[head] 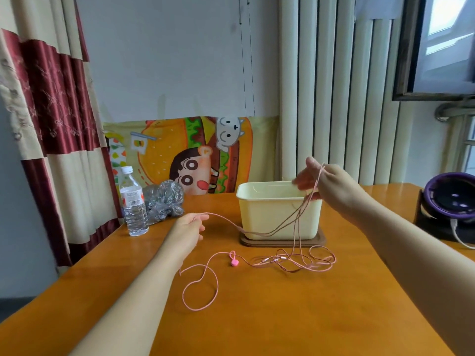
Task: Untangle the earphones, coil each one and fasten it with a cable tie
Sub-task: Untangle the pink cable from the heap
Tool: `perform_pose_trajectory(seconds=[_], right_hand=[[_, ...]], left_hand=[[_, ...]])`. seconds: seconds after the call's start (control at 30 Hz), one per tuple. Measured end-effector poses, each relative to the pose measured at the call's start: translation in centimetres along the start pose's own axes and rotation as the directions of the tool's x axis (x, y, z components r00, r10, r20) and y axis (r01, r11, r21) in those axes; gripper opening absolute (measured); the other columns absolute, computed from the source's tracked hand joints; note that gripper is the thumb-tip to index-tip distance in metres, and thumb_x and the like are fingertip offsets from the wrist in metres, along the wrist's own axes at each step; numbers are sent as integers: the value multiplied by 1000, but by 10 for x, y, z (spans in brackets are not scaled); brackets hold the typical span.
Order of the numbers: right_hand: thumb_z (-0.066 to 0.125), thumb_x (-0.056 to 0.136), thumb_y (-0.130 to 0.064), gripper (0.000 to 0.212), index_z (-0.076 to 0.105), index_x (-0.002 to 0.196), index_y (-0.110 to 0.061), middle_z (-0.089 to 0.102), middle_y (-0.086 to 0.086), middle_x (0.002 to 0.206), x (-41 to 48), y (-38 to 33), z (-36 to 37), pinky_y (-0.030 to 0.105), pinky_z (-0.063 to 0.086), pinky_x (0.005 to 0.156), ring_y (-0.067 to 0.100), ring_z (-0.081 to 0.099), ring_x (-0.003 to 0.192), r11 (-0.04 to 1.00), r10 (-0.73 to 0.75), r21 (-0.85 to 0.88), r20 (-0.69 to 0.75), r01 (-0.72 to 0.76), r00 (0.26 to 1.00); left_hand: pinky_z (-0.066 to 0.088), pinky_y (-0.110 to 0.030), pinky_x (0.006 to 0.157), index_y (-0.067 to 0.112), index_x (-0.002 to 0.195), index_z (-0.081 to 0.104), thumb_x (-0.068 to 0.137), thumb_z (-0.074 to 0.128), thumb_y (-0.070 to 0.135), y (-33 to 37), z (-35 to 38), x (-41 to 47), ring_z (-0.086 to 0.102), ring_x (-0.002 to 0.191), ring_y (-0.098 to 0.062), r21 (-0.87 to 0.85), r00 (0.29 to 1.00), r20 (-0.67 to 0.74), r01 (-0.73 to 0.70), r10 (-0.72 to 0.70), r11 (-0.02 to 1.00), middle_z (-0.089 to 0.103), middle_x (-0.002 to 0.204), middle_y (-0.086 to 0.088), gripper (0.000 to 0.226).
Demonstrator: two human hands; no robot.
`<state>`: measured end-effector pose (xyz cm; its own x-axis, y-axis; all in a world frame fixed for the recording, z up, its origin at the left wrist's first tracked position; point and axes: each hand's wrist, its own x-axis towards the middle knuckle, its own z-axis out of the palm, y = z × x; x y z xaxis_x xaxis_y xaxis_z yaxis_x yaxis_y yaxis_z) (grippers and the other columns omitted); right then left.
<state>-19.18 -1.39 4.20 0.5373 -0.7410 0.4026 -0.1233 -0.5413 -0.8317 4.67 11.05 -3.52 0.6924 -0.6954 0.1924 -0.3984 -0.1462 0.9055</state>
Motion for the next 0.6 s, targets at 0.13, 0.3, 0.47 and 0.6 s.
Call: perform_pose_trajectory(seconds=[0.13, 0.3, 0.47, 0.6], right_hand=[[28, 103, -28, 52, 64, 76, -2, 70, 13, 73, -1, -8, -4, 24, 40, 53, 22, 62, 66, 979, 74, -196, 62, -61, 995], [30, 103, -33, 55, 61, 70, -2, 67, 11, 66, -5, -4, 0, 26, 45, 54, 21, 60, 59, 954, 154, -268, 61, -132, 986], [30, 102, -33, 56, 62, 68, -3, 64, 7, 61, -8, 1, 3, 23, 42, 56, 18, 57, 58, 945, 53, -324, 31, -40, 998], [28, 102, -35, 56, 62, 71, -3, 65, 9, 63, -8, 3, 2, 21, 43, 55, 18, 58, 59, 947, 47, -321, 68, -23, 997]], left_hand=[[46, -32, 84, 27, 102, 58, 102, 34, 17, 4, -1, 1, 55, 87, -13, -36, 998, -61, -10, 7, 999, 57, 104, 0, 26], [41, -30, 84, 20, 116, 59, 100, 35, 10, 8, 1, 0, 54, 95, -17, -34, 998, -59, 11, -13, 999, 57, 117, -2, 31], [38, -26, 87, 22, 132, 49, 94, 36, 1, 3, 5, -3, 49, 113, -16, 81, 999, -41, -12, 15, 997, 48, 136, -3, 46], [46, -27, 82, 27, 126, 53, 91, 43, 0, 6, 21, -8, 57, 108, -21, 201, 989, 38, -148, 143, 968, 51, 130, 2, 46]])
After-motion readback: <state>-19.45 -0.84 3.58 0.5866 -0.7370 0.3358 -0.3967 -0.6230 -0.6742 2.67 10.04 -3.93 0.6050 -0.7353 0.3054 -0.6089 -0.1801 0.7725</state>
